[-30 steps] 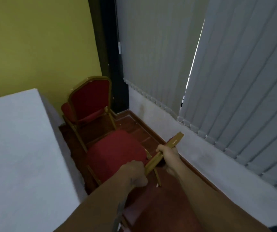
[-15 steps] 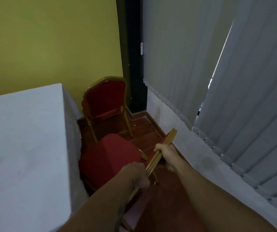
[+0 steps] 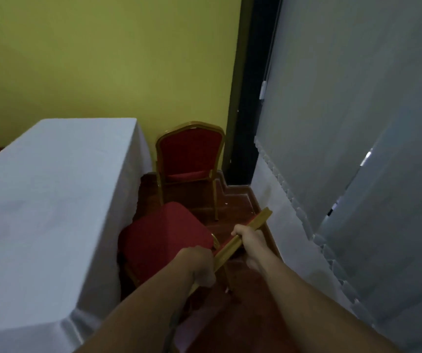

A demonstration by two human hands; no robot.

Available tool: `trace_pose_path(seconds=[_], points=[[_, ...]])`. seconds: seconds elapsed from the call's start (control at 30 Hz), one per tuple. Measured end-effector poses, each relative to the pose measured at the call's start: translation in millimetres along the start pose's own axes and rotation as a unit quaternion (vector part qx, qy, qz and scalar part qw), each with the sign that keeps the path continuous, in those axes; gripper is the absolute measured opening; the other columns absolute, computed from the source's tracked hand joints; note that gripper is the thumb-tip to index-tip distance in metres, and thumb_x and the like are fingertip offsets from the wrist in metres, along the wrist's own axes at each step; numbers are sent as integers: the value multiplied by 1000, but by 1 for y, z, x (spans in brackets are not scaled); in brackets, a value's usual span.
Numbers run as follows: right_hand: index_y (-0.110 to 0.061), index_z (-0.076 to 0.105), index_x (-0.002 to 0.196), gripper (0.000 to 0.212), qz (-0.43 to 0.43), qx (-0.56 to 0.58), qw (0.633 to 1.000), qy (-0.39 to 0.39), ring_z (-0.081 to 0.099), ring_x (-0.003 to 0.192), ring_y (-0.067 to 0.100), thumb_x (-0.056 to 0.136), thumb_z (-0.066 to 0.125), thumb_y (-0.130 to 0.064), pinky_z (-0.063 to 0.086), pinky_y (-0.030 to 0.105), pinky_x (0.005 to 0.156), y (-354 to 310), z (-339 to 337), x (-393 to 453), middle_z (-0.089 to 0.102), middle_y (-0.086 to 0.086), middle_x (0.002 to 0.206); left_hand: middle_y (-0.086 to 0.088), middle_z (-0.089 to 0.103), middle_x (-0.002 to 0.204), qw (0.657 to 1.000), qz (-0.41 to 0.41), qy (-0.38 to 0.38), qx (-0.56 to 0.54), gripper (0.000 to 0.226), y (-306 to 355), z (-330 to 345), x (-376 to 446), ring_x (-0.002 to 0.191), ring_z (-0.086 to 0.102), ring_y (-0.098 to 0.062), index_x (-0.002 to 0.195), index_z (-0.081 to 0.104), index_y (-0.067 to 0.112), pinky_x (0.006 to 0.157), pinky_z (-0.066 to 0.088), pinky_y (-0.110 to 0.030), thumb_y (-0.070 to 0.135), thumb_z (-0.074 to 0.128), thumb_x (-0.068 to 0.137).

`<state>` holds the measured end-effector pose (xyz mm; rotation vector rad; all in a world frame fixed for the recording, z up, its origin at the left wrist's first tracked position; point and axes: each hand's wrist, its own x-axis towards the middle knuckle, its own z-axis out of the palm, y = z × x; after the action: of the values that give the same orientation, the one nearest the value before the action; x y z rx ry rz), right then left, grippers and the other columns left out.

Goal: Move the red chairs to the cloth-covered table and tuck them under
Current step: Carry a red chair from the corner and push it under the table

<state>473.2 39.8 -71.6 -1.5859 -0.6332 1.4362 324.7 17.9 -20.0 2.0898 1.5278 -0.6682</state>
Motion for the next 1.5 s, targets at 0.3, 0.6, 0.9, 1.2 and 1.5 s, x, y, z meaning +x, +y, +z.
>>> trace_pose_path(seconds=[0.3, 0.6, 0.9, 1.2, 1.5], points=[[-8, 53, 116, 45, 25, -39, 995, -88, 63, 70, 27, 73, 66, -13, 54, 32, 45, -18, -56, 34, 57, 12, 82, -10, 65, 126, 989, -123, 20, -80, 47, 80, 4, 7, 113, 64, -28, 131, 61, 11, 84, 49, -33, 27, 62, 86], [2, 55, 111, 31, 38, -123, 979, -159, 62, 62, 27, 82, 62, -5, 55, 34, 48, -40, -74, 64, 56, 12, 71, -13, 65, 127, 972, -168, 10, -165, 48, 119, -8, 11, 113, 64, -30, 130, 60, 6, 86, 50, -35, 32, 65, 89], [10, 50, 135, 67, 38, -162, 965, -203, 65, 69, 31, 74, 67, -14, 56, 34, 47, -53, -49, 103, 58, 15, 80, -12, 63, 129, 968, -172, -8, -182, 50, 102, -25, 33, 115, 64, -29, 132, 57, 7, 90, 52, -36, 38, 60, 94], [0, 54, 115, 38, 53, -201, 949, -236, 64, 70, 32, 80, 63, -10, 58, 40, 55, -82, -31, 139, 57, 15, 77, -13, 62, 127, 963, -181, 20, -199, 53, 86, -40, 69, 111, 65, -30, 129, 59, 8, 83, 51, -35, 44, 64, 91], [3, 49, 131, 54, 51, -248, 919, -303, 66, 83, 34, 81, 64, -14, 60, 53, 74, -117, 5, 214, 60, 20, 97, -11, 61, 130, 934, -250, -2, -257, 47, 80, -93, 113, 115, 62, -27, 134, 55, 8, 92, 50, -35, 33, 61, 94]])
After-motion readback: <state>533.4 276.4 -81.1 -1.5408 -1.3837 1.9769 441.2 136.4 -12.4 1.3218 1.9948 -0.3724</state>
